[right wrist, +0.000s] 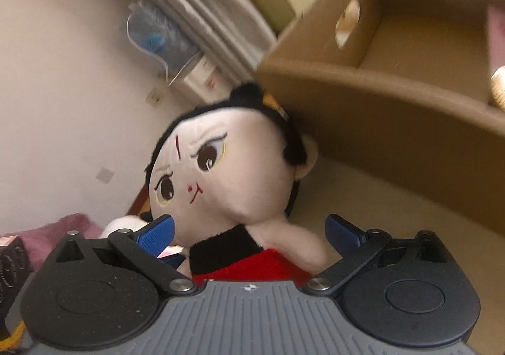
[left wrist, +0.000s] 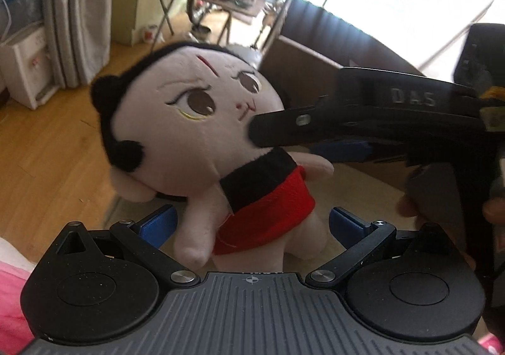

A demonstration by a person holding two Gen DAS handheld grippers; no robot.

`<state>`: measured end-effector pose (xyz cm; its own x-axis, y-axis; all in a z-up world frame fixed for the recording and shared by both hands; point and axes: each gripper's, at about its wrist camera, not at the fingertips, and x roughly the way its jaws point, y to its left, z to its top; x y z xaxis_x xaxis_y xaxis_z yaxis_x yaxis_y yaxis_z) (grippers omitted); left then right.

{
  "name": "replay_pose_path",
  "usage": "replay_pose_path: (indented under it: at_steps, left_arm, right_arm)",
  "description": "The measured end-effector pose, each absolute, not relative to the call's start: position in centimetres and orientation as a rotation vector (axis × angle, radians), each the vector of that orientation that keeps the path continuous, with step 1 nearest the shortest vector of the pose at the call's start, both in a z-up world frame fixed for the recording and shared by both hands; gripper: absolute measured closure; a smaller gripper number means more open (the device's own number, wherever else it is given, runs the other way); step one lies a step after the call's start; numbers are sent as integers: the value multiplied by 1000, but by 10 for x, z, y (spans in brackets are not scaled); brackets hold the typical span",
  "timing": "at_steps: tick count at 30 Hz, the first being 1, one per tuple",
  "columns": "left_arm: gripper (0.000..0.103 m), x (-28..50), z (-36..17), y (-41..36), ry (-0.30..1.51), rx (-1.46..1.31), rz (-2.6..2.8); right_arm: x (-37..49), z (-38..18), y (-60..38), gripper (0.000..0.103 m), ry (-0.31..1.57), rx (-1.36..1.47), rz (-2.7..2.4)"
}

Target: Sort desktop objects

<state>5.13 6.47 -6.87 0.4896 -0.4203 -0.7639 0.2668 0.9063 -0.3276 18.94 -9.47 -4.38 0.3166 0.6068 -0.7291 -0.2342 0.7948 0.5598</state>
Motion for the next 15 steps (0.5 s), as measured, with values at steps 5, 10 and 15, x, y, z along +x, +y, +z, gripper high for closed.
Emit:
replay_pose_path:
  at_steps: [5,10,15]
  left_arm:
    - [0,58,-80,64,995,-161,-422]
    - [0,60,-89,71,1014,-175,-400]
    - [0,57,-95,77,1019,-154,-390]
  right_arm:
    - [190,-54,-93,0,1198,426,640]
    - [185,-52,-94,0,1236,455,683]
    - [174,-46,-95,0,1255,453,709]
